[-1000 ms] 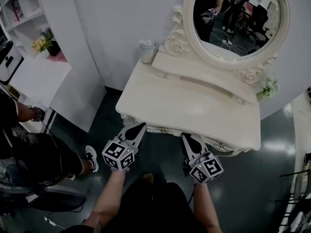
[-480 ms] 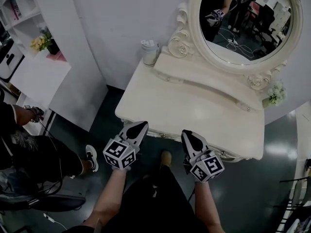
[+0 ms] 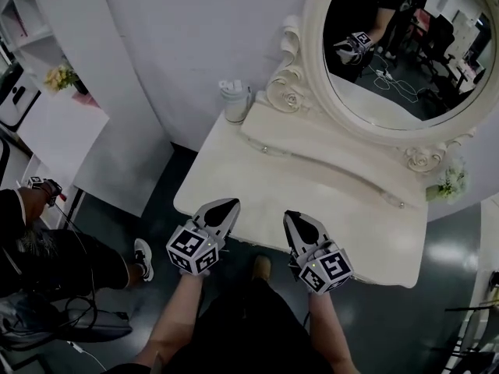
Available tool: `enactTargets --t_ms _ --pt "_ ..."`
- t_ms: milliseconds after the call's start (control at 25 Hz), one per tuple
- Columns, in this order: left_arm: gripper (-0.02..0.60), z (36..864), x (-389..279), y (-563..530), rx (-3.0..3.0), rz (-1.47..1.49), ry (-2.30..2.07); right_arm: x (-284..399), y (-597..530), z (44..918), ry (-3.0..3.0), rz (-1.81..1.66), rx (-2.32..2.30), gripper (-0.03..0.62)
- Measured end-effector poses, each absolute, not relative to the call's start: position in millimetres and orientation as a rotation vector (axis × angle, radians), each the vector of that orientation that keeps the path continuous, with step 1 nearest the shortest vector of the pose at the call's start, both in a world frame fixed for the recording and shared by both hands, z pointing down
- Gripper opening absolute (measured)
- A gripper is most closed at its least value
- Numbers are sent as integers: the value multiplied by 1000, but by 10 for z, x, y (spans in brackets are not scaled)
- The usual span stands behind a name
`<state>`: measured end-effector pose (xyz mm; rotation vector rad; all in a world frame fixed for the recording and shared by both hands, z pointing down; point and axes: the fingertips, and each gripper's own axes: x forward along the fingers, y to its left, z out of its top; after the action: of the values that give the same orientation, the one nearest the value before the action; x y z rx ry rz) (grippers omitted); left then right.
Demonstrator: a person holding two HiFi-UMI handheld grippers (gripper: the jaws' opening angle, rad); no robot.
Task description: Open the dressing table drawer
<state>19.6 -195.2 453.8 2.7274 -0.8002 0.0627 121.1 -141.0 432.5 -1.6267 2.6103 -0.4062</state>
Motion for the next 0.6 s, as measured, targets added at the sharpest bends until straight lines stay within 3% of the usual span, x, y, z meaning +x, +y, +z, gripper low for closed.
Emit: enactTargets --t_ms 600 --pt "8 4813 890 -2587 2667 97 -830 1750 -2156 4606 2696 -494 -1534 6"
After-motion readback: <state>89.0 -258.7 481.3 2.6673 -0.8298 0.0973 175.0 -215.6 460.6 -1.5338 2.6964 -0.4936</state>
